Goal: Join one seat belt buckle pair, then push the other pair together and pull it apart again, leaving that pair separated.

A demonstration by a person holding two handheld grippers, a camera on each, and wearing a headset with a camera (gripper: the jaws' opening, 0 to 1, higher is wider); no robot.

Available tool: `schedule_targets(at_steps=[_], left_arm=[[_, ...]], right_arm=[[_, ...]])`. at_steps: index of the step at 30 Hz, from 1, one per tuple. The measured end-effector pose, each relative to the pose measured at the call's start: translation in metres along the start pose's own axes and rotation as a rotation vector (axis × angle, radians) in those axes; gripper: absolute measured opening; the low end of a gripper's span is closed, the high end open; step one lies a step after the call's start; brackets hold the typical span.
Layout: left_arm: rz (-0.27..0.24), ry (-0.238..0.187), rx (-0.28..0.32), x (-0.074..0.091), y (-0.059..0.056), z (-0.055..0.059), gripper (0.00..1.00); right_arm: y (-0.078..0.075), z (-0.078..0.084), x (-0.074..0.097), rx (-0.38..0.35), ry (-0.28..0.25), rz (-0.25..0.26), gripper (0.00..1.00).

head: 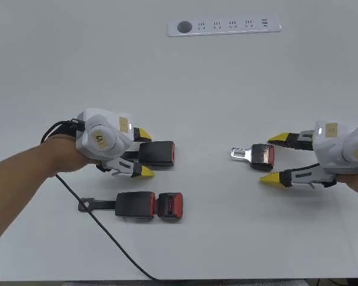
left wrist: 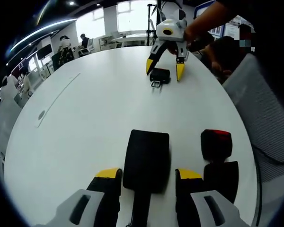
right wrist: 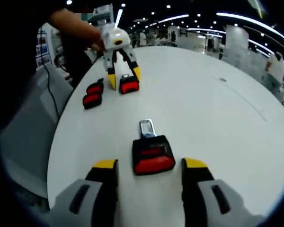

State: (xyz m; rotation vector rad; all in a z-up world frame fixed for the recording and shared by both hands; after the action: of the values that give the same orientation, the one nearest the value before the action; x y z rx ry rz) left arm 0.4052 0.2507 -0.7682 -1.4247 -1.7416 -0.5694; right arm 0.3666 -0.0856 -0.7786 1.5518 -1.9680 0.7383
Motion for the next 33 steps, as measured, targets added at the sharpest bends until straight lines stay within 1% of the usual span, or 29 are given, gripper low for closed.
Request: schedule_targets(at_steps=[3, 7, 8, 9, 10, 11, 13, 14, 16, 17, 19, 24, 27, 29, 33], left_arm=[[0.002, -0.007, 0.008, 0.000, 0.001, 0.002, 0.47], [0.002, -0.022, 0.023, 0.000, 0.000, 0.004, 0.45], [0.001, -0.033, 0.031, 0.001, 0.001, 0.004, 0.44], [0.001, -0.043, 0.033, 0.001, 0.001, 0.006, 0.40], [-0.006, -0.053, 0.048, 0.000, 0.004, 0.005, 0.36], [-0.002, -0.040, 0.035, 0.001, 0.004, 0.005, 0.36], [0.003, -0.036, 0.029, 0.001, 0.003, 0.004, 0.36], [0.007, -0.037, 0.010, 0.001, 0.002, 0.003, 0.35], [0.012, -0.029, -0.009, 0.001, 0.001, 0.002, 0.35], [0.016, -0.026, -0.028, 0.001, 0.000, 0.001, 0.35], [0.016, -0.020, -0.026, 0.001, -0.001, 0.000, 0.35], [0.016, -0.017, -0.026, 0.002, -0.001, -0.001, 0.35], [0.017, -0.025, -0.013, 0.002, -0.002, -0.001, 0.35], [0.015, -0.031, -0.002, 0.002, -0.001, 0.000, 0.35], [0.013, -0.024, -0.001, 0.002, -0.001, -0.002, 0.35]], right_arm=[[0.000, 0.001, 0.000, 0.025, -0.006, 0.002, 0.53], [-0.005, 0.002, 0.001, 0.019, -0.012, 0.021, 0.45], [-0.006, 0.002, 0.001, 0.018, -0.013, 0.025, 0.43], [-0.006, 0.002, 0.002, 0.021, -0.015, 0.026, 0.42], [-0.005, 0.002, 0.001, 0.039, -0.015, 0.024, 0.42], [-0.006, 0.002, 0.001, 0.046, -0.014, 0.026, 0.41], [-0.007, 0.003, 0.002, 0.047, -0.017, 0.023, 0.38], [-0.008, 0.002, 0.001, 0.044, -0.023, 0.027, 0.35], [-0.009, 0.003, 0.002, 0.046, -0.033, 0.023, 0.35], [-0.010, 0.003, 0.003, 0.041, -0.036, 0.020, 0.34], [-0.010, 0.003, 0.004, 0.051, -0.037, 0.013, 0.34], [-0.010, 0.005, 0.006, 0.049, -0.049, -0.001, 0.34], [-0.011, 0.006, 0.007, 0.053, -0.050, -0.007, 0.34], [-0.011, 0.006, 0.007, 0.051, -0.052, -0.006, 0.34], [-0.010, 0.005, 0.004, 0.046, -0.064, -0.002, 0.34]])
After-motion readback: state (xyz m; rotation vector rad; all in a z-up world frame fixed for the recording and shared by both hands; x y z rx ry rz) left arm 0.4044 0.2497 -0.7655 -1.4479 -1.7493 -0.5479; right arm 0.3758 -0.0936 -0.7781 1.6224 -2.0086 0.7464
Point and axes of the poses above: the centre of the closed fingertips' face, and the gripper's own axes: x roughly backward along the fingers, y roughly to its left, z roughly out of its underside, the point moved 10 cm from there along x, roughly backward along the fingers, and after that the axes turned 13 degrees about x, right-handed, at the moved point
